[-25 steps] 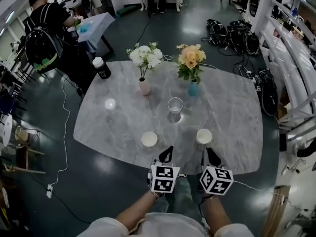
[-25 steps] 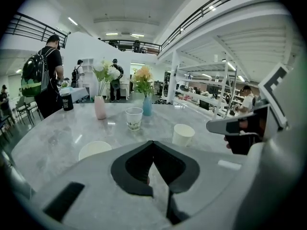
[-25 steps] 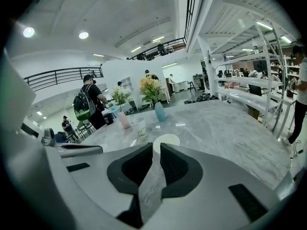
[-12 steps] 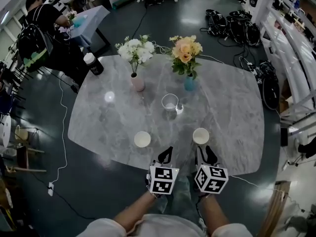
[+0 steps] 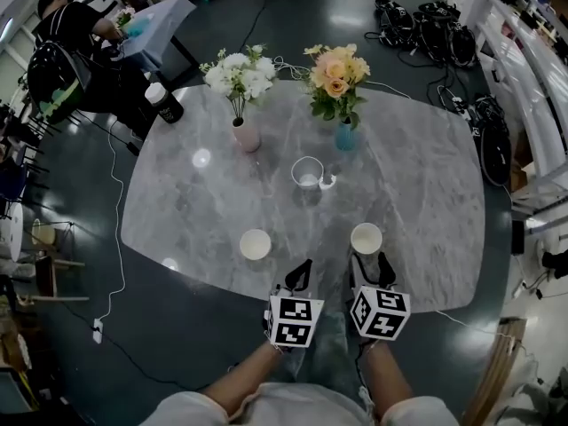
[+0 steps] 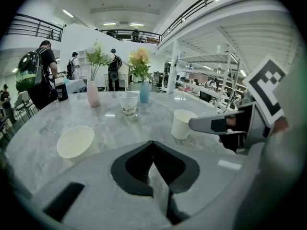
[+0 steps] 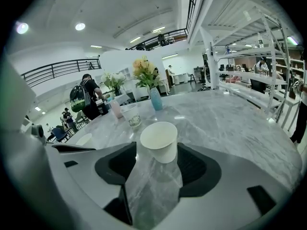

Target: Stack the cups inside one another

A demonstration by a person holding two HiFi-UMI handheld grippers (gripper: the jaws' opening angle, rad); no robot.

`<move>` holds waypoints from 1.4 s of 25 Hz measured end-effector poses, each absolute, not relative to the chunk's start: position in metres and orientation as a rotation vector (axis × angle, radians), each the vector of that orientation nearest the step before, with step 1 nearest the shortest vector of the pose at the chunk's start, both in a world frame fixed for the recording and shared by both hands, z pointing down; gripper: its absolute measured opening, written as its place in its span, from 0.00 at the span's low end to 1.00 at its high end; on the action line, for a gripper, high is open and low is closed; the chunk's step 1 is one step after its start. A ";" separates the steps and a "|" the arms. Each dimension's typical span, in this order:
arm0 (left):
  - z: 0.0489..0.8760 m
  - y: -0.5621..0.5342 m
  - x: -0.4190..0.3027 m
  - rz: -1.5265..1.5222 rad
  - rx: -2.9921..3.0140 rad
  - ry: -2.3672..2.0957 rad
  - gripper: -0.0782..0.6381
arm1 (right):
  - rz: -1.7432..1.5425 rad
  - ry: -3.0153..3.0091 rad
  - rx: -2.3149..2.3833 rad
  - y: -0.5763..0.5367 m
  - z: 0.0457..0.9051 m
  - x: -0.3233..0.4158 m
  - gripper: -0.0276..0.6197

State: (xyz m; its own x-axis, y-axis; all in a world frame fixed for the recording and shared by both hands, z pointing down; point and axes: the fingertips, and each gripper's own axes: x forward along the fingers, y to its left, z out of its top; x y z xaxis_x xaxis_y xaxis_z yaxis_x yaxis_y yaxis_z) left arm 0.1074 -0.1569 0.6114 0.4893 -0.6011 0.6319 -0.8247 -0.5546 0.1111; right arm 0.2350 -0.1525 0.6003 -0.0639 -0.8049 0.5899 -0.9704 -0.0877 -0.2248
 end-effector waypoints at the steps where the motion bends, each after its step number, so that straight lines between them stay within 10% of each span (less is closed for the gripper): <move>1: 0.613 -0.157 0.107 0.764 2.334 -1.185 0.10 | 0.880 -1.909 1.940 -0.154 0.602 0.236 0.39; 35: 0.631 -0.163 0.092 0.804 2.273 -1.217 0.10 | 0.828 -1.846 1.879 -0.176 0.640 0.241 0.42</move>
